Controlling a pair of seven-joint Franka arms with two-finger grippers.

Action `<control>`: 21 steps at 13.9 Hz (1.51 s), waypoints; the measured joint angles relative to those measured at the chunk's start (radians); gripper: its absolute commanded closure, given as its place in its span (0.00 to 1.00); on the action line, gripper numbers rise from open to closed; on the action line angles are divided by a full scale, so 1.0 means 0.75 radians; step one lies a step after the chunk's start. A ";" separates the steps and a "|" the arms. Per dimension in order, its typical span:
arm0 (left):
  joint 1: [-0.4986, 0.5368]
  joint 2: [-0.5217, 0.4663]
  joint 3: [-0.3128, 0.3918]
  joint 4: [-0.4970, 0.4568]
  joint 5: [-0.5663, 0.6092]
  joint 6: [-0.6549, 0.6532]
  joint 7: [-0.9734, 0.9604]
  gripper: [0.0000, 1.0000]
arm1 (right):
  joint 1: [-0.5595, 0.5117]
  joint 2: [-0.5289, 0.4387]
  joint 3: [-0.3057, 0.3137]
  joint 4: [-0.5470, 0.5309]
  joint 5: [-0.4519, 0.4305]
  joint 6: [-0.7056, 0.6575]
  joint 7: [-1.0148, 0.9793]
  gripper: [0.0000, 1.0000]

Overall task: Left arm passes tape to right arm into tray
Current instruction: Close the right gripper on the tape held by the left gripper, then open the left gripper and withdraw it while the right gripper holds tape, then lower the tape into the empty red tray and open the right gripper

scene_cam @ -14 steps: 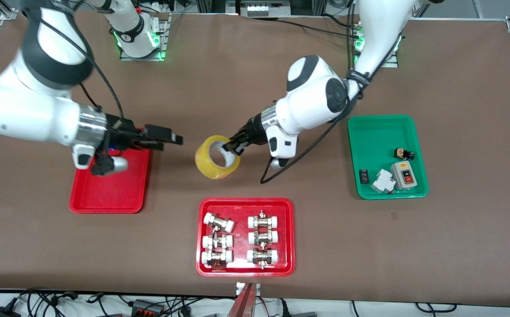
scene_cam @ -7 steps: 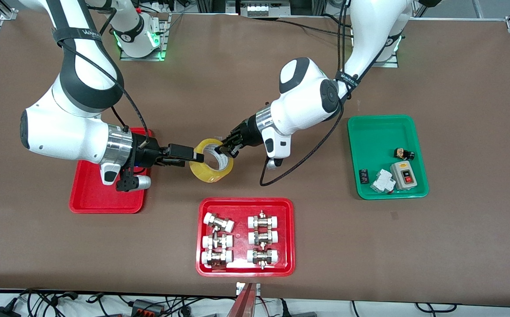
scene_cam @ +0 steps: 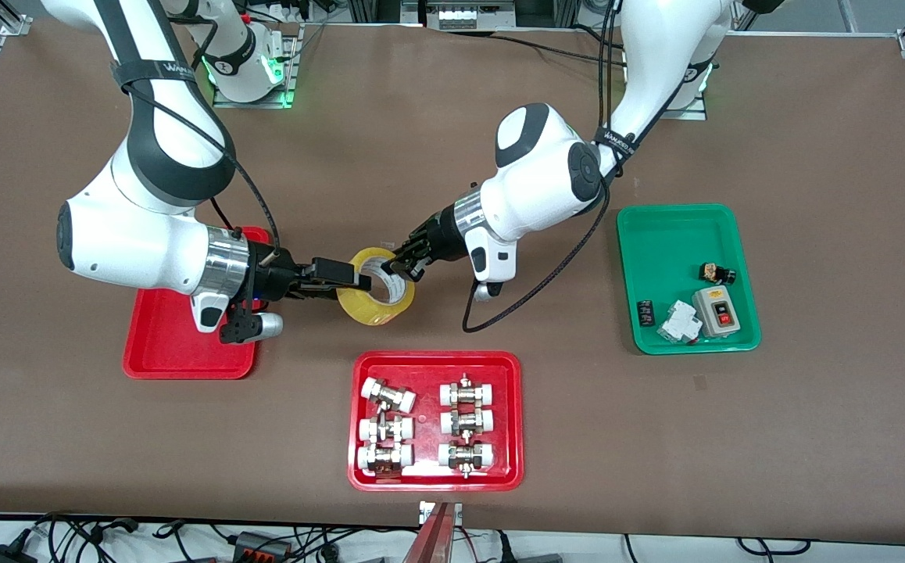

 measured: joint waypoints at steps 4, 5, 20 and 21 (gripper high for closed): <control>0.002 0.001 0.001 0.001 -0.001 0.005 -0.008 0.85 | 0.005 0.002 -0.003 0.000 -0.002 0.017 -0.117 1.00; 0.002 0.001 0.001 0.002 -0.001 0.006 -0.010 0.42 | 0.005 0.002 -0.003 0.000 -0.002 0.017 -0.119 1.00; 0.565 -0.233 0.016 0.133 0.579 -1.089 0.423 0.00 | -0.391 0.114 -0.050 -0.017 -0.110 -0.330 -0.450 1.00; 0.603 -0.243 0.019 0.160 0.627 -1.223 0.603 0.00 | -0.439 0.147 -0.050 -0.024 -0.153 -0.357 -0.519 1.00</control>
